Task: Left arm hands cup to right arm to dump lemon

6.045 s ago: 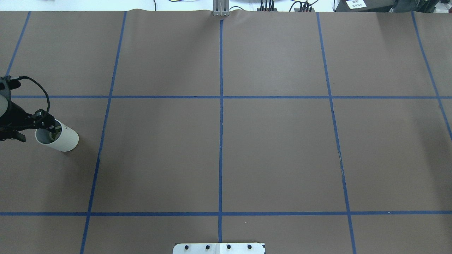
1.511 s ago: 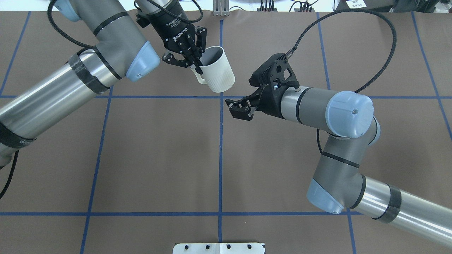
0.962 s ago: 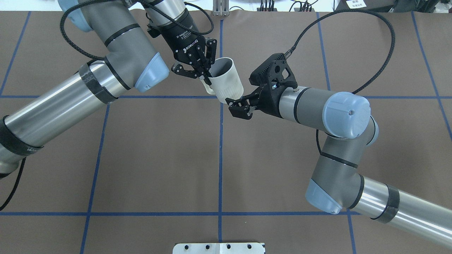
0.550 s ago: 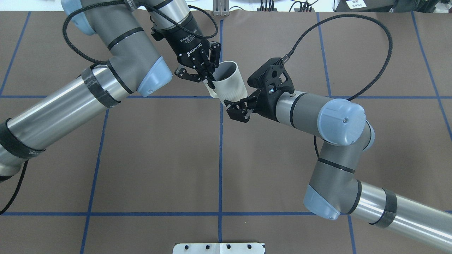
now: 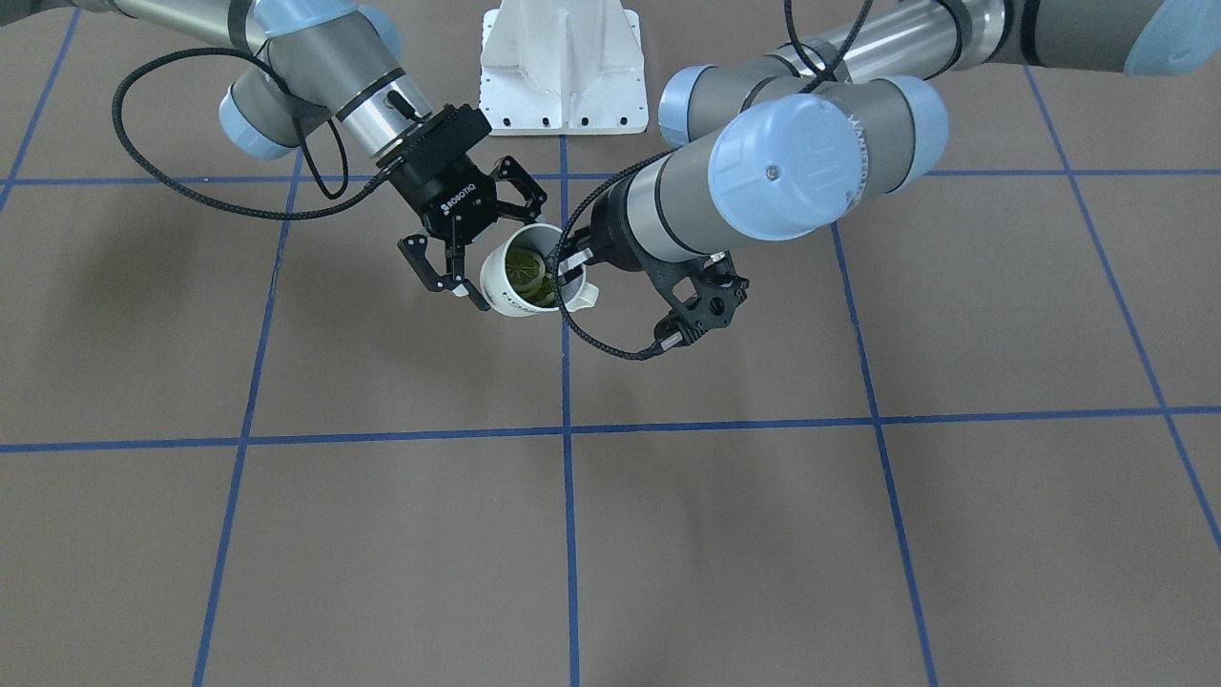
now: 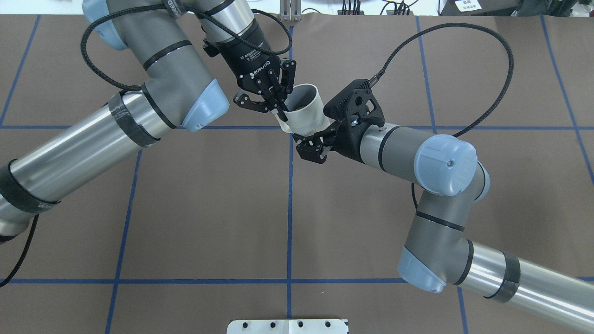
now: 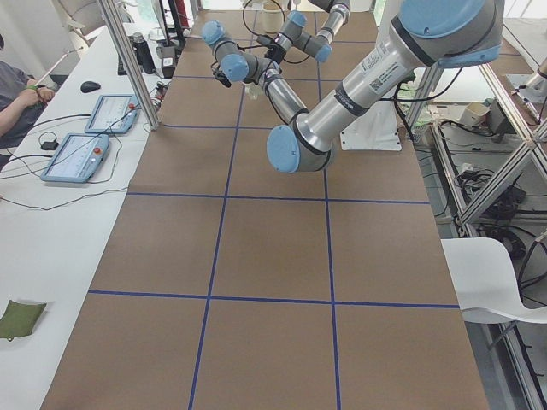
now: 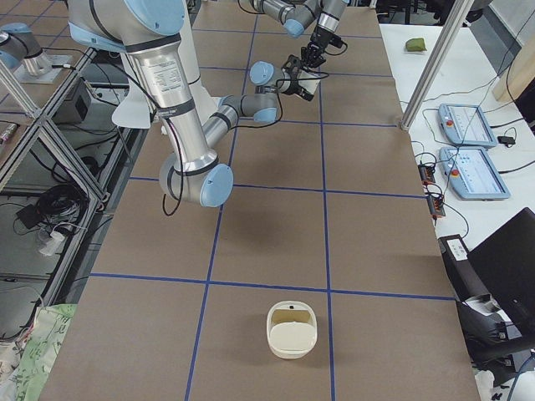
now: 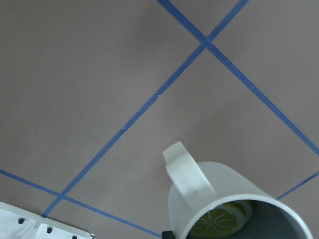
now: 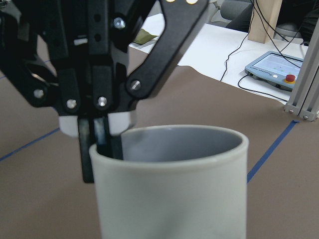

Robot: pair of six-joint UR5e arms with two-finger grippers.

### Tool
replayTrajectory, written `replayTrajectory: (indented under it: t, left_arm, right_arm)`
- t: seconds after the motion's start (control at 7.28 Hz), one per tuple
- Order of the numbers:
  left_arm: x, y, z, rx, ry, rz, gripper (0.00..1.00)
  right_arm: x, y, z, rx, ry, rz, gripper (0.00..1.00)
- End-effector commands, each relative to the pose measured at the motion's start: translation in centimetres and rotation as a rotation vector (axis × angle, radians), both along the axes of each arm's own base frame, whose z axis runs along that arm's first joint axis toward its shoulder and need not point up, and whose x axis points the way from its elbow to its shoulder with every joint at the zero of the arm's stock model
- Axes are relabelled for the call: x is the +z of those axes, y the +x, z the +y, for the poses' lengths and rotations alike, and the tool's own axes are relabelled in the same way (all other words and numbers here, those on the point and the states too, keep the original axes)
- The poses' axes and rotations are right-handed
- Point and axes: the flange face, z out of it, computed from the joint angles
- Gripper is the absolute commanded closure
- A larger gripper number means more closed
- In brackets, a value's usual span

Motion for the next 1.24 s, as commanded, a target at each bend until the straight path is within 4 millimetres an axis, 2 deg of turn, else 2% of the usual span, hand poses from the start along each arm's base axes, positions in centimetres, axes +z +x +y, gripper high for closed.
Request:
replayTrajectory:
  t: [0.0, 0.14, 0.27, 0.41, 0.55, 0.82, 0.96, 1.1]
  left_arm:
    - [0.2, 0.3, 0.4, 0.006, 0.003, 0.001, 1.00]
    - [0.1, 0.3, 0.4, 0.006, 0.005, 0.003, 1.00]
    - [0.2, 0.3, 0.4, 0.007, 0.006, 0.003, 1.00]
    - [0.1, 0.2, 0.5, 0.012, 0.036, 0.021, 0.01]
    - [0.1, 0.0, 0.7, 0.011, 0.080, 0.063, 0.00]
    - [0.5, -0.2, 0.7, 0.004, 0.083, 0.068, 0.00]
    - [0.5, -0.6, 0.3, -0.010, 0.090, 0.065, 0.00]
    - [0.8, -1.9, -1.2, -0.070, 0.125, 0.048, 0.00]
  right_arm:
    - [-0.5, -0.1, 0.0, -0.001, 0.001, -0.009, 0.02]
    - [-0.7, -0.3, 0.0, -0.002, -0.001, -0.013, 0.13]
    - [-0.5, -0.5, 0.0, -0.005, -0.025, -0.010, 0.68]
    - [-0.4, -1.1, 0.2, -0.009, -0.060, 0.012, 0.95]
    - [-0.7, -1.0, 0.2, -0.009, -0.071, 0.000, 1.00]
    - [-0.7, -0.8, 0.2, -0.007, -0.072, -0.001, 1.00]
    - [-0.2, -0.6, 0.0, -0.004, -0.076, 0.007, 1.00]
    - [0.5, 0.6, -0.3, 0.012, -0.079, 0.011, 1.00]
